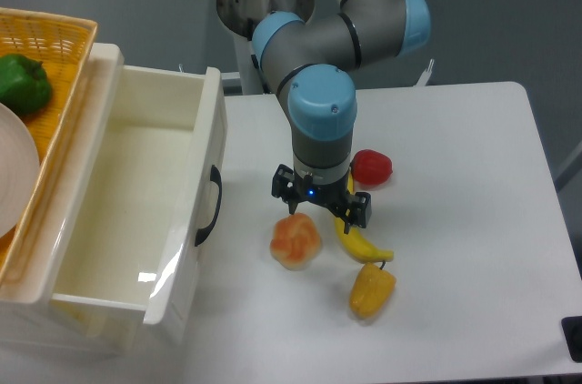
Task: Pick up the round bread
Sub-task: 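Lower the open gripper down over the orange round bread bun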
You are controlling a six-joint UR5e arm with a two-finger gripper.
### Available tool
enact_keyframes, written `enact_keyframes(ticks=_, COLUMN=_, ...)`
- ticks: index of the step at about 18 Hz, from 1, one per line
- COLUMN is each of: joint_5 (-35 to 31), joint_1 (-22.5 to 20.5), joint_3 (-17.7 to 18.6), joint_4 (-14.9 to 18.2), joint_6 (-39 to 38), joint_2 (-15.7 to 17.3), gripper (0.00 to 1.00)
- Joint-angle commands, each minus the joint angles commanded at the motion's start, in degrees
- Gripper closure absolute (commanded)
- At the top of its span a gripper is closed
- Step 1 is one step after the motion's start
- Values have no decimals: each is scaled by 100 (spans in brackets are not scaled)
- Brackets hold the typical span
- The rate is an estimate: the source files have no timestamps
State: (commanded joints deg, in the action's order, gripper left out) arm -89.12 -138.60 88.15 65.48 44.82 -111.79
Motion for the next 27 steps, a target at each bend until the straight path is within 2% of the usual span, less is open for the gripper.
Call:
enact_keyframes(ticks=4, joint_5=0, joint_1=-17, joint_3=-18, joint_4=-9, joint_6=0, joint_2=-141, gripper=0)
enact_keyframes(ticks=8, joint_5=-9, joint_1=-18, joint_3=-9, joint_4=-167, joint_6=0, joint_2=-299, gripper=0)
enact_keyframes(ticks=12, joint_5=-35, joint_1=-9, joint_3=202, joint_4=-193, joint_6=0, joint_2=-369, gripper=0)
enact_keyframes(ticks=21, joint_5=-53, joint_1=35, joint_3=395, joint_4=-193, joint_6=-9, joint_2=-694, gripper=0)
enact_keyframes(ticks=27, joint_5=-26, joint_1=70, joint_3=457, joint_4=-167, joint_6=-26, joint_2=-800, gripper=0)
